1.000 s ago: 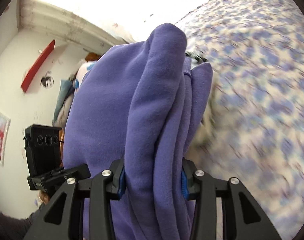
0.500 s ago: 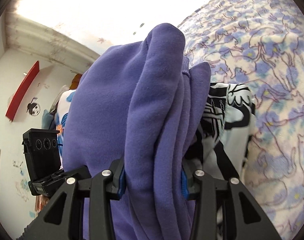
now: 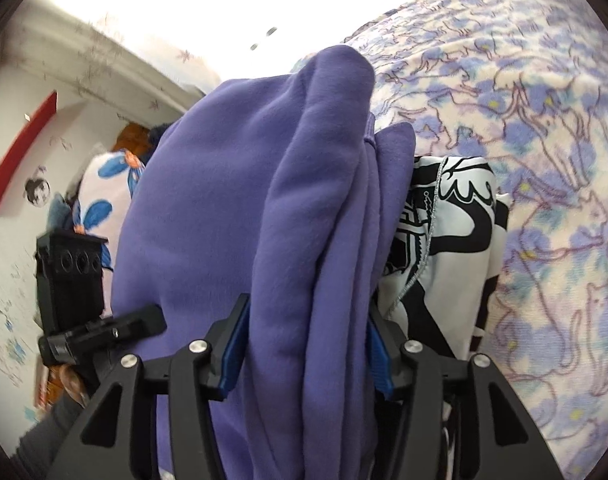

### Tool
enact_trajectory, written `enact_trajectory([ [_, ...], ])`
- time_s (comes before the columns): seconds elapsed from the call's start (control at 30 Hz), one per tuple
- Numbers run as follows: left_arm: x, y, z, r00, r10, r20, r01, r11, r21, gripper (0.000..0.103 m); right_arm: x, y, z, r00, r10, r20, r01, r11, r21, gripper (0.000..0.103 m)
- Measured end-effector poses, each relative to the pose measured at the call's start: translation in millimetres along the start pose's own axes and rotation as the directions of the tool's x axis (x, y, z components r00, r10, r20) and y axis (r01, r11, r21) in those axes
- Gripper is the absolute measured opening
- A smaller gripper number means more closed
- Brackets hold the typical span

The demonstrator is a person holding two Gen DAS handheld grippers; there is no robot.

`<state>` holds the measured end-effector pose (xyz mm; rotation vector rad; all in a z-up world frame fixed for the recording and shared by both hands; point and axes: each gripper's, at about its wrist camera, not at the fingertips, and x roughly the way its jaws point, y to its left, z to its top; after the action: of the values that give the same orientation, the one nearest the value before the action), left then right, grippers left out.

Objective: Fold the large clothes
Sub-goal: 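Lower the bundle onto the clothes stack and open both tools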

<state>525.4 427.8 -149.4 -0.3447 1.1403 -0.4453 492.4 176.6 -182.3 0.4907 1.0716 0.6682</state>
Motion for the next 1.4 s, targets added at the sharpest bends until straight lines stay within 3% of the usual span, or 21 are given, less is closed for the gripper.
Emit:
enact_trajectory([
  [0.23,-10.7,-18.3,-13.7,0.991,0.128,0.048,-0.126,0.991,-0.049,0.096,-27.0,11.2,-12.4,0.998,-0.068,0.003,0.068,0.997,-0.034,0.052],
  [0.4,-31.8,-44.6,-32.0,0.96,0.267,0.088,-0.262,0.963,-0.065,0.094,-62.3,32.9,-24.2,0.989,-0.126,0.077,0.131,0.989,-0.064,0.052],
  [0.47,-45.7,-56.8,-41.8,0.937,0.323,0.134,-0.32,0.946,-0.045,0.09,-76.4,48.0,-29.8,0.984,-0.133,0.117,0.145,0.985,-0.099,0.052],
  [0.57,-70.1,-83.0,-59.4,0.881,0.407,0.243,-0.426,0.904,0.03,0.084,-82.2,62.5,-36.1,0.981,-0.13,0.141,0.15,0.979,-0.142,0.048],
  [0.63,-82.7,-98.7,-74.2,0.856,0.429,0.288,-0.46,0.887,0.045,0.074,-76.8,70.5,-42.2,0.984,-0.132,0.121,0.153,0.973,-0.176,0.025],
  [0.7,-82.2,-105.9,-85.2,0.861,0.423,0.281,-0.454,0.89,0.051,0.059,-68.9,72.4,-48.5,0.988,-0.124,0.096,0.141,0.971,-0.195,0.017],
  [0.77,-70.8,-107.2,-93.5,0.86,0.447,0.245,-0.473,0.879,0.06,0.055,-58.7,69.8,-57.5,0.99,-0.13,0.058,0.139,0.972,-0.188,0.017],
  [0.8,-64.4,-105.4,-98.9,0.852,0.472,0.228,-0.495,0.867,0.055,0.054,-52.9,66.4,-62.6,0.989,-0.143,0.044,0.149,0.971,-0.186,0.017],
  [0.87,-54.9,-95.4,-103.8,0.844,0.488,0.224,-0.507,0.862,0.031,0.058,-45.2,60.5,-71.4,0.98,-0.197,0.033,0.199,0.96,-0.196,0.008],
  [0.9,-51.1,-87.4,-106.8,0.843,0.491,0.219,-0.507,0.862,0.018,0.065,-41.3,54.9,-74.4,0.975,-0.222,0.026,0.222,0.955,-0.197,0.0],
  [0.93,-48.7,-82.3,-109.1,0.845,0.491,0.212,-0.503,0.864,0.007,0.069,-38.7,51.4,-75.7,0.972,-0.236,0.019,0.235,0.952,-0.195,0.0],
  [1.0,-44.1,-63.2,-109.1,0.874,0.45,0.184,-0.445,0.893,-0.071,0.081,-37.1,42.6,-76.5,0.974,-0.225,0.009,0.223,0.959,-0.177,0.0],
  [1.03,-45.1,-56.0,-109.7,0.891,0.422,0.17,-0.407,0.906,-0.117,0.081,-37.7,41.5,-76.4,0.974,-0.227,0.005,0.224,0.959,-0.175,0.0],
  [1.07,-45.0,-54.2,-110.2,0.895,0.414,0.167,-0.395,0.909,-0.137,0.081,-39.8,42.4,-76.3,0.974,-0.228,0.0,0.225,0.958,-0.18,0.0],
  [1.2,-53.1,-70.1,-116.2,0.871,0.455,0.184,-0.433,0.889,-0.15,0.078,-58.6,48.3,-81.2,0.974,-0.226,-0.004,0.221,0.956,-0.195,0.0],
  [1.4,-84.0,-107.6,-138.8,0.873,0.451,0.183,-0.418,0.887,-0.196,0.078,-107.8,57.8,-96.4,0.973,-0.232,-0.009,0.223,0.947,-0.23,0.0],
])
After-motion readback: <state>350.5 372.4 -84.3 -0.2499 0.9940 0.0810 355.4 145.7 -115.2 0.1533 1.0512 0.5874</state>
